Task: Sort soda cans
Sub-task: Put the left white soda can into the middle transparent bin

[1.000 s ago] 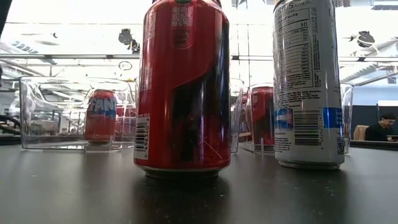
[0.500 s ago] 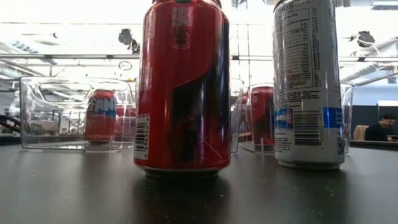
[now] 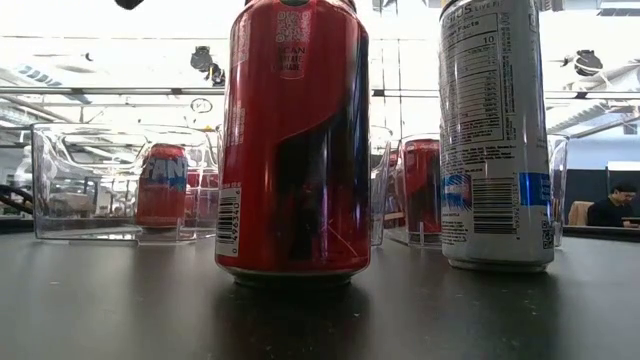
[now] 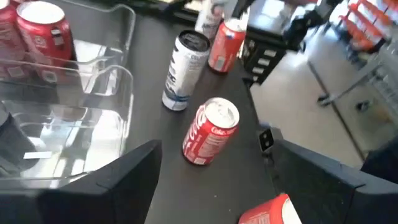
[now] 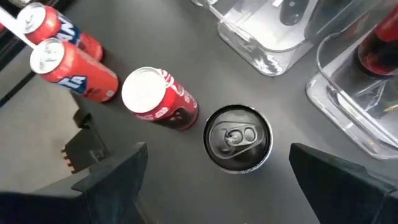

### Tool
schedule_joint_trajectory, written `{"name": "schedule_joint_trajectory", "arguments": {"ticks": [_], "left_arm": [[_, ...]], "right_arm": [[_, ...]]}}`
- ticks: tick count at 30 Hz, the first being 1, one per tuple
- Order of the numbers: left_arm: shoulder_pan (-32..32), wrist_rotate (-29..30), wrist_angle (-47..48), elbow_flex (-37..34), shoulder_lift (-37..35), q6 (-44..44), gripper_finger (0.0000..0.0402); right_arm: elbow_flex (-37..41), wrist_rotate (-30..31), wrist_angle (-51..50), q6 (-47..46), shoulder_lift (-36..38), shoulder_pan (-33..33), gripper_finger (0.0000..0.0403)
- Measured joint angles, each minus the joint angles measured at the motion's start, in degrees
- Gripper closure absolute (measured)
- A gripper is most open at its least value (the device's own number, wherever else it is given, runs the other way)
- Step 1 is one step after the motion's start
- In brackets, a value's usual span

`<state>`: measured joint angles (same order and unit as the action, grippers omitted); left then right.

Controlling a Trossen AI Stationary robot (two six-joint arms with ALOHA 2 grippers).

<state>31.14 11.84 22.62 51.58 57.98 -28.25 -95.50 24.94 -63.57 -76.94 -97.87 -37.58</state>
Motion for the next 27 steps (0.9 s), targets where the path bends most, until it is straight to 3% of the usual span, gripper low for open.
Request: {"name": "schedule_joint_trajectory", "arguments": {"ticks": [7, 12, 27], "left_arm": [[0.0, 0.0, -1.0, -2.3, -4.6, -1.0, 0.0085], [0.0, 0.0, -0.7, -2.3, -4.8, -1.0, 0.0085], [0.0, 0.0, -0.6, -2.3, -4.8, 2.0, 0.0085]], "right_arm": [[0.0, -0.8, 0.0, 1.4, -2.7, 1.7, 0.0019], [0.0, -4.1, -0.9, 1.5, -5.3, 2.4, 0.0019], [2.1, -4.1, -0.6, 0.8, -8.3, 3.9, 0.0019]]}}
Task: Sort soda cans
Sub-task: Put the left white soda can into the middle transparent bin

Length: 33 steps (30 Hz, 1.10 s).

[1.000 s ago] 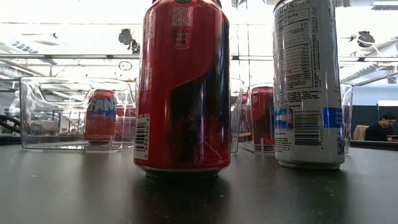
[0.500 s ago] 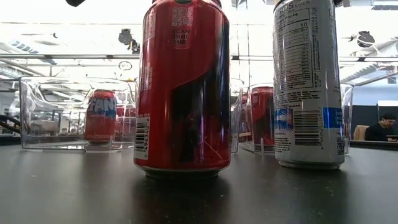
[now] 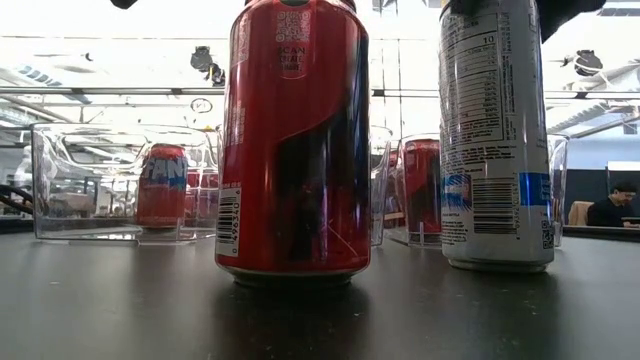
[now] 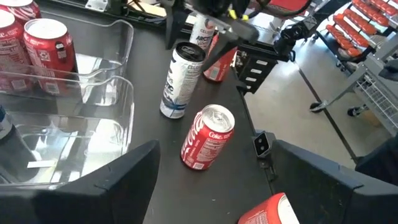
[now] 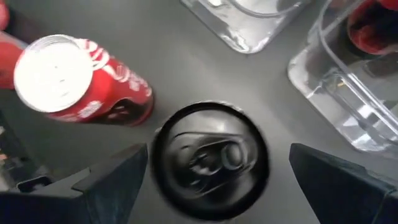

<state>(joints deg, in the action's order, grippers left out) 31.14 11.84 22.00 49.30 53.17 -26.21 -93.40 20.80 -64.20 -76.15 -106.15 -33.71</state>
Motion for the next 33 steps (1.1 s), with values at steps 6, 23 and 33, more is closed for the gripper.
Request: {"name": "schedule_joint_trajectory", "arguments": {"ticks": [6, 23, 33], "left_arm": [[0.0, 0.0, 0.0, 0.0, 0.0, 0.1, 0.0085], [0.0, 0.0, 1.4, 0.0, 0.0, 0.0, 0.0085], [0.0, 0.0, 1.2, 0.0, 0.0, -0.3, 0.0085]], "right_arm": [[2.2, -1.9, 0.5, -0.4, 0.0, 1.4, 0.0019], [3.1, -4.5, 2.5, 0.3, 0.2, 2.1, 0.0161], [-0.1, -2.0, 0.3, 0.5, 4.4, 1.9, 0.0146]]}}
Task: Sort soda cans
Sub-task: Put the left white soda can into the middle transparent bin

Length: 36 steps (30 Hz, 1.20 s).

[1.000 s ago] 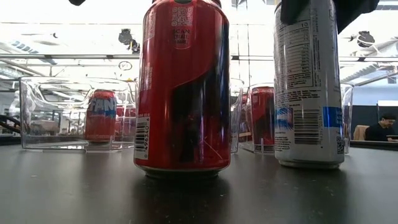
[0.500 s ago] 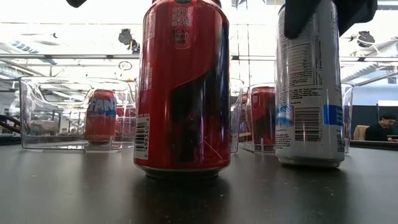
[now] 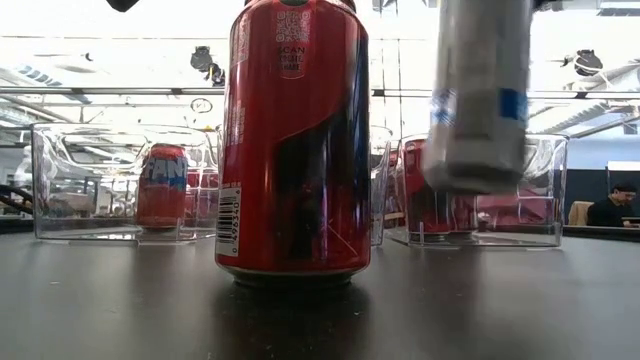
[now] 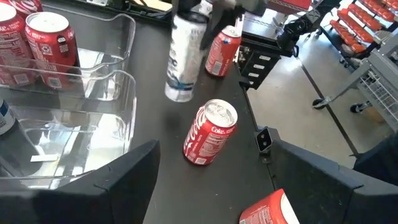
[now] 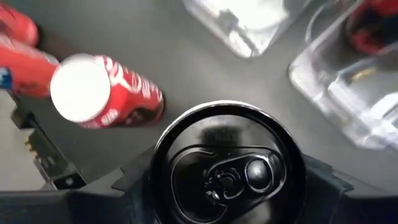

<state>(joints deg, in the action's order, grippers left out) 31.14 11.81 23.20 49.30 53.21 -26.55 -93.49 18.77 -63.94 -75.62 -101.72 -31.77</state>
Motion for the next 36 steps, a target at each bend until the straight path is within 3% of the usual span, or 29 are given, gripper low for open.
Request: {"name": "schedule_joint_trajectory", "arguments": {"ticks": [8, 15, 21, 26, 36], "left_arm": [[0.0, 0.0, 0.0, 0.0, 0.0, 0.0, 0.0085], [0.0, 0.2, 0.0, 0.0, 0.0, 0.2, 0.0085], [0.0, 0.4, 0.0, 0.0, 0.0, 9.3, 0.0085], [0.0, 0.5, 0.1, 0.0, 0.0, 18.5, 0.0085], [0.0, 0.7, 0.1, 0.0, 0.0, 21.1, 0.0085]], "right_arm": [[-3.8, 5.2, 0.1, 6.7, 4.5, 1.5, 0.0150], [-9.3, 8.3, 2.2, 19.4, 5.0, 6.9, 0.0150], [-9.8, 7.5, 10.8, 30.4, 4.1, 14.9, 0.0150], [-10.0, 1.5, 15.9, 35.8, -0.3, 19.7, 0.0150], [-22.9, 0.4, 4.6, 41.6, -14.8, 24.6, 0.0151]]}}
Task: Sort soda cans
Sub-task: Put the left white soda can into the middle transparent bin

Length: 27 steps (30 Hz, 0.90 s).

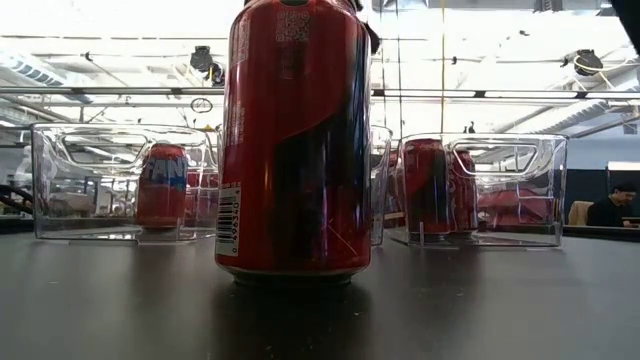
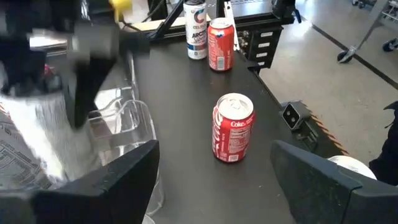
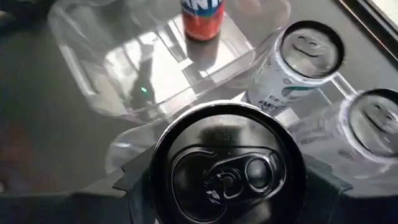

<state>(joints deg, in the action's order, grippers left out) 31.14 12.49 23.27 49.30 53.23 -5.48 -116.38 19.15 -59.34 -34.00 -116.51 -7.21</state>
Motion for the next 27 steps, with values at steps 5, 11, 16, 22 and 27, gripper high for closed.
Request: {"name": "schedule_joint_trajectory", "arguments": {"ticks": [5, 11, 16, 22, 27], "left_arm": [[0.0, 0.0, 0.0, 0.0, 0.0, 0.0, 0.0085], [0.0, 0.0, 0.0, 0.0, 0.0, 0.1, 0.0085], [0.0, 0.0, 0.0, 0.0, 0.0, 0.3, 0.0085], [0.0, 0.2, 0.1, 0.0, 0.0, 0.3, 0.0085], [0.0, 0.2, 0.0, 0.0, 0.0, 0.0, 0.0085]], "right_arm": [[-6.3, -3.3, -4.8, 1.3, -6.6, 2.2, 0.0151], [-8.8, -4.6, -4.8, 2.7, -10.8, 4.4, 0.0151], [-8.9, -5.7, -3.8, 3.5, -11.7, 5.8, 0.0151], [-8.9, -6.1, -1.7, 7.8, -12.6, 5.8, 0.0142], [-9.0, -6.3, -1.9, 8.4, -13.6, 5.7, 0.0120]]}}
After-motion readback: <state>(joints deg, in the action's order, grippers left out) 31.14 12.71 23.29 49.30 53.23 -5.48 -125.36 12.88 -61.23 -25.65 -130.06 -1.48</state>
